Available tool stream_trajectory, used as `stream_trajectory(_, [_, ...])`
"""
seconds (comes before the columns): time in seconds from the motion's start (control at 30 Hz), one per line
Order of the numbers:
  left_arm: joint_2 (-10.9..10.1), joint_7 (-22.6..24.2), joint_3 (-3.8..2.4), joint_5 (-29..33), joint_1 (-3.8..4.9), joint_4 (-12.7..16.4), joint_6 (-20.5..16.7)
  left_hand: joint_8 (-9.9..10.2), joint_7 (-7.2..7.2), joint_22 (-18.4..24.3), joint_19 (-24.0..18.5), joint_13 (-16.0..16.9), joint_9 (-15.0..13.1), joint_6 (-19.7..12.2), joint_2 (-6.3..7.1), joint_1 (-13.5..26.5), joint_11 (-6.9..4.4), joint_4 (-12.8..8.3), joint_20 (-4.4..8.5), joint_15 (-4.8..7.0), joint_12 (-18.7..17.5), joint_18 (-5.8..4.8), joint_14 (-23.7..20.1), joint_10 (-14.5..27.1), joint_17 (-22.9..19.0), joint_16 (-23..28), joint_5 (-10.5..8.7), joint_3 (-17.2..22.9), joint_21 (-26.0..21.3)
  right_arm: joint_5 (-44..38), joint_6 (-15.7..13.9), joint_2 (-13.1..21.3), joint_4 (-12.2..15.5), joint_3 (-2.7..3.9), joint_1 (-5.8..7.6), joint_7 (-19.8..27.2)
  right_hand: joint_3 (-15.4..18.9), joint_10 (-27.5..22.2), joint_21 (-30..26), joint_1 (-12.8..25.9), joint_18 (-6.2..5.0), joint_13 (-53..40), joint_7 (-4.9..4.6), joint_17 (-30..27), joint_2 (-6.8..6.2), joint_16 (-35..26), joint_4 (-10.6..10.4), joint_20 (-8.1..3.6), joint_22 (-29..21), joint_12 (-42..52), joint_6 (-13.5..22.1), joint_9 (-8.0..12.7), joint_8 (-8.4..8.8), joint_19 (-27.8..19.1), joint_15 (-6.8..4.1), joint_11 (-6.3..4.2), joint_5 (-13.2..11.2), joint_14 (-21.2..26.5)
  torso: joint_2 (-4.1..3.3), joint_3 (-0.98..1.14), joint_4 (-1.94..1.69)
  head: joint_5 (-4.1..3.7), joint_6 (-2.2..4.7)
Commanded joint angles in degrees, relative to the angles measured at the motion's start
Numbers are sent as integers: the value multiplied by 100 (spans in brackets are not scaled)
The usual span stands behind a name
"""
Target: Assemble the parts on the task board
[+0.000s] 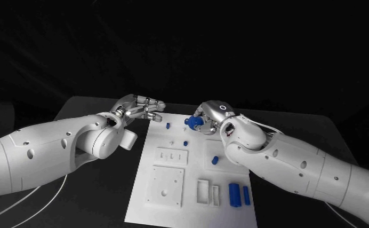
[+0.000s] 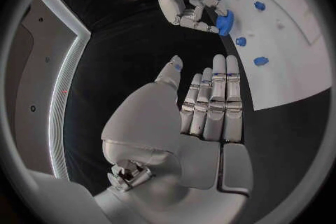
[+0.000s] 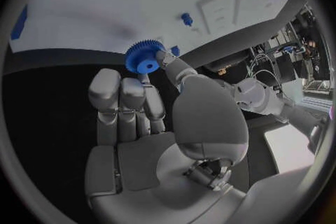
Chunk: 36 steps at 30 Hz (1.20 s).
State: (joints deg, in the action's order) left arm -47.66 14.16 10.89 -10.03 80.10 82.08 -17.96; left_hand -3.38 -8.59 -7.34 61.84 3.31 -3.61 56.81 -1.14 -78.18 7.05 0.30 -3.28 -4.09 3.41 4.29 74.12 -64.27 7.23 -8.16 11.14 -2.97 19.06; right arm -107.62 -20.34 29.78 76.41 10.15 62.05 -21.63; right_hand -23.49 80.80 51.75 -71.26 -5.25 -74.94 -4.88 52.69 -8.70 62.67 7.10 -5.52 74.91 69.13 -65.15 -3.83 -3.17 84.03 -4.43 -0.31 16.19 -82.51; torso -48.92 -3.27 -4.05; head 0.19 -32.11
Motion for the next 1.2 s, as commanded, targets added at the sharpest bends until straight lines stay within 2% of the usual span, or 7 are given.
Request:
stream_trajectory(0.03, [20,31,-5,-26,6,17,50,-22,-10,6,-44,8,-8,-25,26,26,-5,7,13,3,7,-38,-29,41,-4,-24,-16,16,19,-200,-90,-128,-74,-44,-15,24,-14,10,23,-15,96,-507,29,4,-37,-38,-36,-44,233,-6,-64,-6,-41,347,-30,-34,-32,-3,-5,4,-10,-21,-1])
stream_trajectory(0.2, [39,26,-6,-26,6,8,49,-22,-10,6,-44,8,-8,-25,26,26,-5,7,13,3,7,-38,-29,41,-4,-24,-16,16,19,-229,-134,-319,-240,-138,-36,62,-16,8,16,-20,95,-506,27,6,-37,-37,-33,-44,230,-10,-63,-5,-41,346,-30,-34,-33,-3,-11,-2,-34,-8,7])
stream_trajectory(0.37, [52,22,-6,-26,6,0,54,-22,-10,6,-44,8,-8,-25,26,26,-5,7,13,3,7,-38,-29,41,-4,-24,-16,16,19,-270,-173,-469,-401,-190,-52,72,-16,8,16,-20,95,-506,27,6,-37,-37,-33,-44,230,-10,-63,-5,-41,346,-30,-34,-33,-3,-10,1,-26,-2,3])
stream_trajectory(0.43, [51,21,-6,-26,7,-4,53,-22,-10,6,-44,8,-8,-25,26,26,-5,7,13,3,7,-38,-29,41,-4,-24,-16,16,19,-280,-193,-523,-480,-199,-58,73,-16,8,16,-20,95,-506,27,6,-37,-37,-33,-44,230,-10,-63,-5,-41,346,-30,-34,-33,-3,-7,4,-13,8,6])
stream_trajectory(0.63, [52,17,-6,-26,7,-12,54,-22,-10,6,-44,8,-8,-25,26,26,-5,7,13,3,7,-38,-29,41,-4,-24,-16,16,19,-295,-220,-635,-669,-211,-72,84,-23,8,8,-29,92,-505,27,3,-39,-45,-25,-48,224,-14,-63,-6,-42,347,-35,-34,-34,-3,-7,1,-13,30,4])
stream_trajectory(0.97, [76,16,-6,-26,7,-23,63,-22,-10,6,-44,8,-8,-25,26,26,-5,7,13,3,7,-38,-29,41,-4,-24,-16,16,19,-300,-250,-778,-797,-214,-90,106,-15,8,13,-21,91,-503,26,4,-47,-48,-27,-52,223,-19,-60,-6,-42,347,-38,-34,-43,-3,-8,4,-19,36,15])
stream_trajectory(1.2, [84,12,-6,-27,7,-29,63,-22,-10,6,-44,8,-8,-25,26,26,-5,7,13,3,7,-38,-29,41,-4,-24,-16,16,19,-267,-220,-839,-862,-214,-92,126,13,-5,-8,-2,89,-489,23,-9,-57,-69,-59,-55,210,-49,-36,-4,-39,346,-41,-30,-126,2,-2,4,-6,61,9])
